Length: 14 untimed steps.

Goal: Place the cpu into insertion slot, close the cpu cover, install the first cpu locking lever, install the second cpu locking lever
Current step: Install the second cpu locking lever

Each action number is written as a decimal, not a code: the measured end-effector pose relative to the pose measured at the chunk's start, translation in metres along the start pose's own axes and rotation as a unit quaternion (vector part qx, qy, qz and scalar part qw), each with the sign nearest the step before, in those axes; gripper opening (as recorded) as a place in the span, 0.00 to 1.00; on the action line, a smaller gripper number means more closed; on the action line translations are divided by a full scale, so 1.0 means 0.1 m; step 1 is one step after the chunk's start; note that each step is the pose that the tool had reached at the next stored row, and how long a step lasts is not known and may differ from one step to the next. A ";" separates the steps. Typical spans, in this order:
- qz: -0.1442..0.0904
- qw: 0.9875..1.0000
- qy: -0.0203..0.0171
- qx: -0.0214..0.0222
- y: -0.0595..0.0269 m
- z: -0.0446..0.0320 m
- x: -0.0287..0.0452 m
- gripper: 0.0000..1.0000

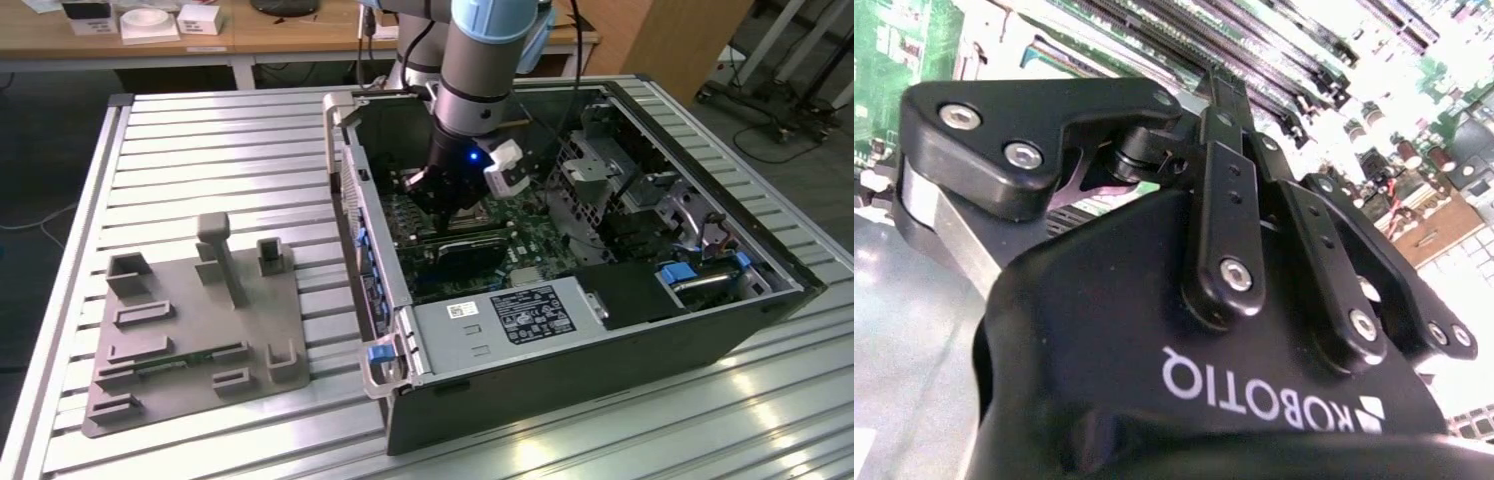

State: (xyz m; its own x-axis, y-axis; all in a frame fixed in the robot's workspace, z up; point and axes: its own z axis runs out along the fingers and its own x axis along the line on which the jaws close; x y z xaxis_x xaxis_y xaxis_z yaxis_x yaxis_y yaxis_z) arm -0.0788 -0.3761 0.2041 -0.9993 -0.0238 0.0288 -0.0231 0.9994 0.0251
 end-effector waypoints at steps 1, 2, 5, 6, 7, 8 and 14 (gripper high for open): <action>0.000 1.000 0.000 -0.002 0.000 0.001 0.000 0.10; 0.000 1.000 0.000 -0.004 0.000 0.003 0.000 0.10; 0.000 1.000 0.000 -0.009 0.000 0.009 0.000 0.10; 0.000 1.000 0.000 -0.011 0.000 0.013 0.000 0.10; 0.000 1.000 0.000 -0.012 0.000 0.017 0.000 0.10; 0.000 1.000 0.000 -0.013 0.000 0.019 0.000 0.10; -0.001 1.000 -0.001 -0.018 -0.001 0.038 0.000 0.10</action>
State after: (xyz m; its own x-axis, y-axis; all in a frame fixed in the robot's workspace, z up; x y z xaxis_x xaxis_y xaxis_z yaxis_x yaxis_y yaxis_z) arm -0.0789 -0.3761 0.2003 -0.9993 -0.0252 0.0277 -0.0235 0.9979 0.0606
